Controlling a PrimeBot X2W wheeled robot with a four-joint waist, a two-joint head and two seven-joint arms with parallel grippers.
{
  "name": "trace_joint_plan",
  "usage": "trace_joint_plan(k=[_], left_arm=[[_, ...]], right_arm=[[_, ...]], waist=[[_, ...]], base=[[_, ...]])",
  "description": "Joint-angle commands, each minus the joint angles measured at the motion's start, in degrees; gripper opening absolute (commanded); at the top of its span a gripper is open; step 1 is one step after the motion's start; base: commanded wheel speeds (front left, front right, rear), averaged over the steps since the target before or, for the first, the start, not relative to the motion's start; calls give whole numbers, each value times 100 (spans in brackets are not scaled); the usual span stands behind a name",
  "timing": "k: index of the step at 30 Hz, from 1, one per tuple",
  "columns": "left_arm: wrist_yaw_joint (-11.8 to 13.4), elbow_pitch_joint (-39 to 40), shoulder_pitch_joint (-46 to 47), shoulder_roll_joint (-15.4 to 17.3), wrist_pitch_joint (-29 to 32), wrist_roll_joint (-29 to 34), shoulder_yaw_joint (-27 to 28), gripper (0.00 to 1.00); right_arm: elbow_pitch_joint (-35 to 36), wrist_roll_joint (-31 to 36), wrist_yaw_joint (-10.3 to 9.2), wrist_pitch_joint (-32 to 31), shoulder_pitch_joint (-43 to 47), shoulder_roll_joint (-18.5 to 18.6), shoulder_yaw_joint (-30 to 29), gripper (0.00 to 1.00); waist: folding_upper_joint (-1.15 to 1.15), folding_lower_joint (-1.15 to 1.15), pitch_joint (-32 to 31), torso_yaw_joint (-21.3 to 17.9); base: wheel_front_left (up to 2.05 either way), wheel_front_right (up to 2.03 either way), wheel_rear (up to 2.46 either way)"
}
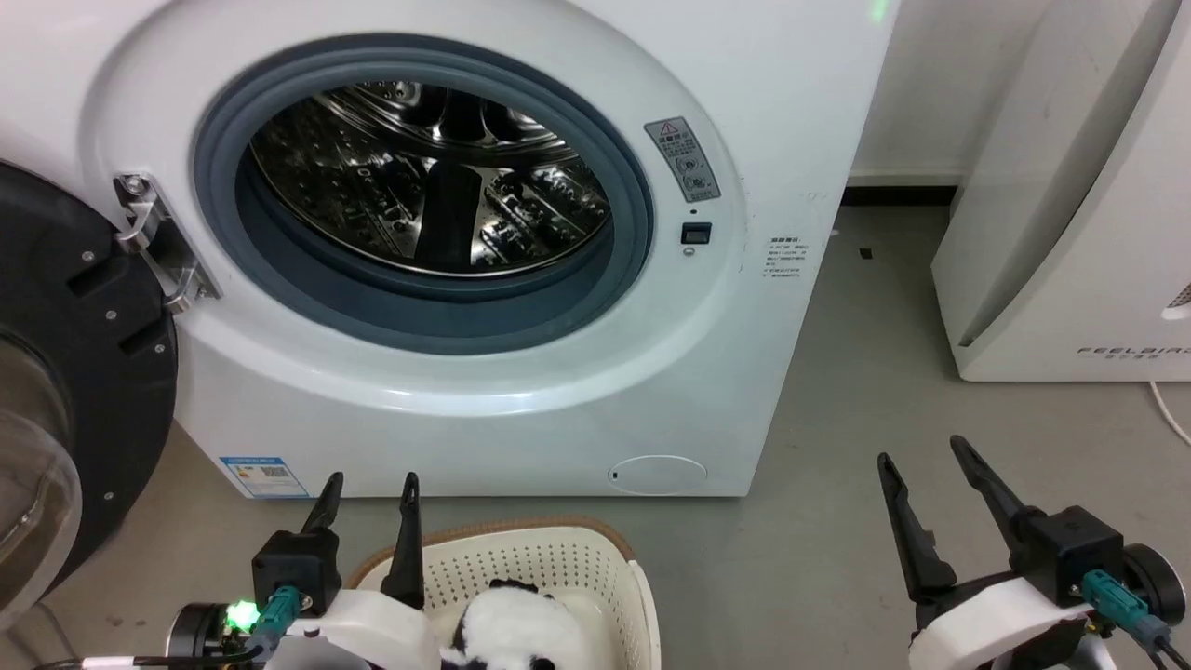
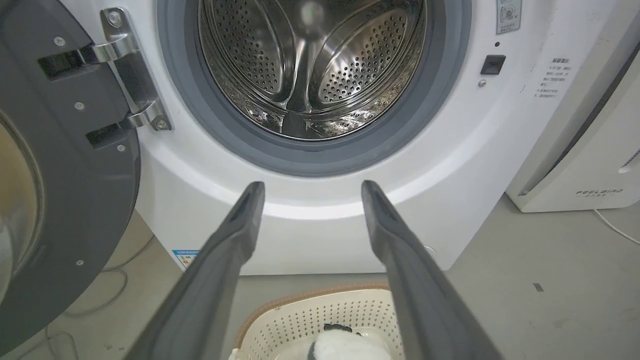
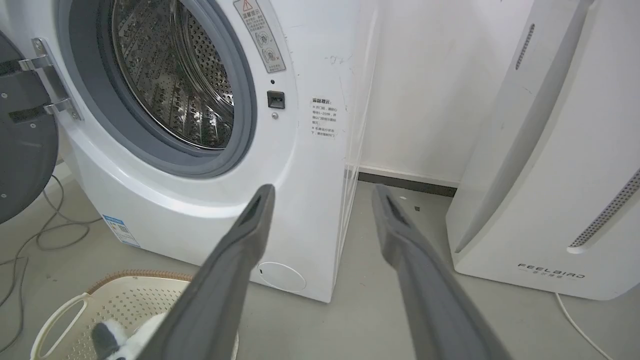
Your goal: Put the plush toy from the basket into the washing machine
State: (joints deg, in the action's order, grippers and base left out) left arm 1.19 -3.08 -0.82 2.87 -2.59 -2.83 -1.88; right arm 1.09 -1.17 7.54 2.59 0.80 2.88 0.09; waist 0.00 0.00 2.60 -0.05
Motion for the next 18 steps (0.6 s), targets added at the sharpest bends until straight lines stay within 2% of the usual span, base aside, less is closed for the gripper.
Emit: trace_joint_plan(k=[1, 18], left_arm=[[31, -76, 125, 0, -56, -57, -34, 100], [-64, -1151, 559, 0, -284, -523, 35, 100]], right_arm=[[66, -40, -1, 62, -98, 0, 3, 100], [245, -119, -2, 289, -287, 81, 90, 100]], waist=[[0, 0, 63, -1], [0, 0, 721, 4]], base=[[0, 0, 0], [0, 0, 0]])
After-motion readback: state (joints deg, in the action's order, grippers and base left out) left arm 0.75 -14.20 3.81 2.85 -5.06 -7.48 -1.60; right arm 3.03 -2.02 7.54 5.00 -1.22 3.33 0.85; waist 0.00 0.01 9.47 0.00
